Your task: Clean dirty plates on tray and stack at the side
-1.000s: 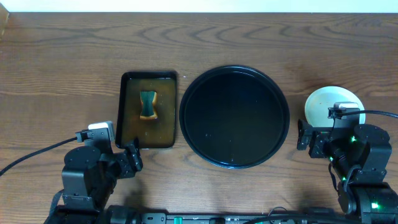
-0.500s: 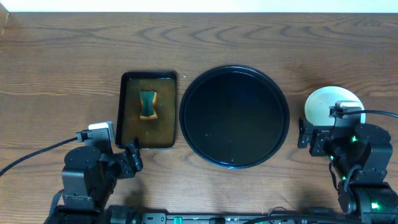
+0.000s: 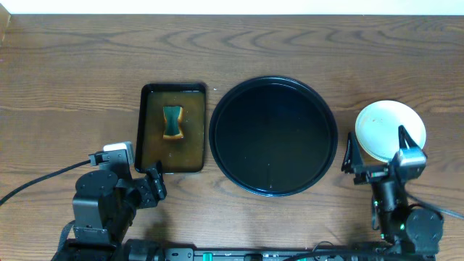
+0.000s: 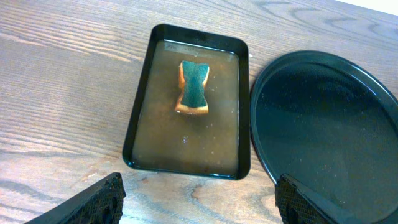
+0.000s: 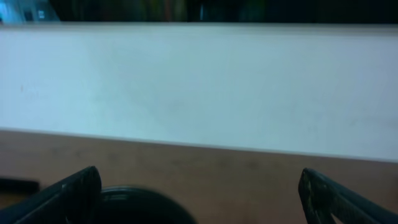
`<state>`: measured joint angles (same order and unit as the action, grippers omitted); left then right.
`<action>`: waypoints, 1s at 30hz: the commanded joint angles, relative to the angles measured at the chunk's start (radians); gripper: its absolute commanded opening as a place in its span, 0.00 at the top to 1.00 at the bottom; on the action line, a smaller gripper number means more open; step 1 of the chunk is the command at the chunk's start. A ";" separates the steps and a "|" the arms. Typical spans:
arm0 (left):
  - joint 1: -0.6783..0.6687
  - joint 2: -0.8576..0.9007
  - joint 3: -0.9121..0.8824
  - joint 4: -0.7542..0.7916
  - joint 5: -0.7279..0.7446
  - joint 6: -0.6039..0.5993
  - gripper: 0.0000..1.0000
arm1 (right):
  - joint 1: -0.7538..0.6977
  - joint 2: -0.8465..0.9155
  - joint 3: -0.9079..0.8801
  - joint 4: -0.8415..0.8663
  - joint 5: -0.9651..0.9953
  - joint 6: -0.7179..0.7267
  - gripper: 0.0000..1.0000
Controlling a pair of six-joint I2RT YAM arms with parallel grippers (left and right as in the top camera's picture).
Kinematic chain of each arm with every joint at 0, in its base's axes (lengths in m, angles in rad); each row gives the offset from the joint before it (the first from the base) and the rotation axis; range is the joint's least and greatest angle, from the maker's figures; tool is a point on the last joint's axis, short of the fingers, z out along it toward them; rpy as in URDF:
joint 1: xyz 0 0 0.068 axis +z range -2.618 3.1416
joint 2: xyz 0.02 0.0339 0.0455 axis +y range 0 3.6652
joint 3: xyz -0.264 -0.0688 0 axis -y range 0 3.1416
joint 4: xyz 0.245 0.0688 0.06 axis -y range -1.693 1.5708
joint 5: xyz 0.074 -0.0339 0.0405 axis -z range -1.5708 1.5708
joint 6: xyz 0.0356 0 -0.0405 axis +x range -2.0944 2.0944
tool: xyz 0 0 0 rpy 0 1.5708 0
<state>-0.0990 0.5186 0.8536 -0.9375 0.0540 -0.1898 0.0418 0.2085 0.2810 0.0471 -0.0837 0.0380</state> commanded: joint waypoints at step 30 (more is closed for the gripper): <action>0.004 -0.004 -0.005 0.000 0.006 -0.006 0.21 | 0.018 -0.203 -0.275 -0.122 0.079 0.013 0.01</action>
<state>-0.0990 0.5190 0.8520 -0.9379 0.0540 -0.1898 0.0444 0.0128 0.0067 -0.0704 -0.0040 0.0410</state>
